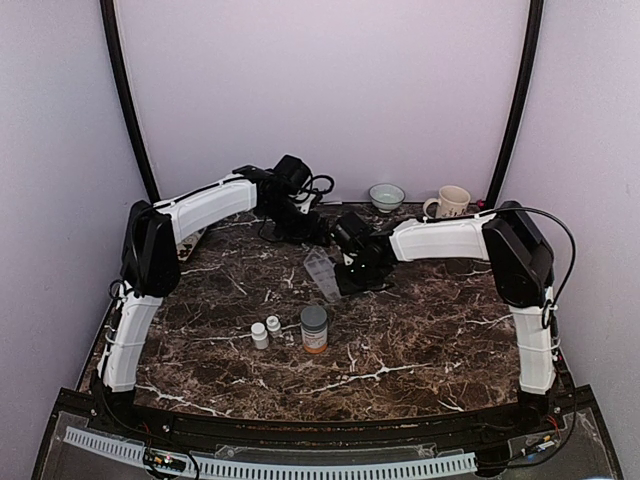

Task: Sort the pills into containers
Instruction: Adjust the lid of the pill container.

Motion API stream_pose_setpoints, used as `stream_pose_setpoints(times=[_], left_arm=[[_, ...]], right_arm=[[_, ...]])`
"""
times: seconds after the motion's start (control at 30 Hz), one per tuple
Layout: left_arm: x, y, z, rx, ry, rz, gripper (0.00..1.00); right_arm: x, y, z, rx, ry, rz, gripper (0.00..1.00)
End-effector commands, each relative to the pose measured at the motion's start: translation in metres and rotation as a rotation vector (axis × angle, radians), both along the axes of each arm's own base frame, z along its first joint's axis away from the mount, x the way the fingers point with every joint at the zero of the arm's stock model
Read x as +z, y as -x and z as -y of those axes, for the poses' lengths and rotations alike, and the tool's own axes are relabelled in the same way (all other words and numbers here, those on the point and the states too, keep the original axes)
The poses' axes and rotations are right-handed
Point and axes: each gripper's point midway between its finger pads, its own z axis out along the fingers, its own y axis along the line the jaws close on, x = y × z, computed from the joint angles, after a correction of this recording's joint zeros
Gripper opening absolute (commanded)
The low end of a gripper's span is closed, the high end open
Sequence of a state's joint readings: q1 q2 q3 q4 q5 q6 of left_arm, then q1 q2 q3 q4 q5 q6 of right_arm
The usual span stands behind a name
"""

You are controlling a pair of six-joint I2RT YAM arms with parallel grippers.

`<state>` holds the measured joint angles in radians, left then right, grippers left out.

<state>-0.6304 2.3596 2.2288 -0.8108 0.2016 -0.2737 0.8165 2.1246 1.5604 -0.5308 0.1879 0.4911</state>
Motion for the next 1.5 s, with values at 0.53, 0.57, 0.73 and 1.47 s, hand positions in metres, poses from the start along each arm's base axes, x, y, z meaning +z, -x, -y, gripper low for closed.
stream_pose_setpoints(times=[0.53, 0.57, 0.73, 1.47], left_arm=[[-0.02, 0.003, -0.01, 0.023, -0.049, -0.06, 0.83], [-0.019, 0.002, -0.009, 0.022, -0.046, -0.058, 0.83], [-0.023, 0.007, -0.011, 0.017, -0.056, -0.078, 0.79], [-0.011, 0.037, -0.035, 0.027, -0.073, -0.091, 0.74]], right_arm=[[0.028, -0.011, -0.003, 0.006, 0.129, 0.126, 0.0], [0.029, -0.011, -0.004, 0.005, 0.126, 0.126, 0.0], [0.03, -0.012, -0.003, -0.004, 0.123, 0.128, 0.0], [0.016, -0.028, 0.004, -0.096, -0.026, 0.05, 0.0]])
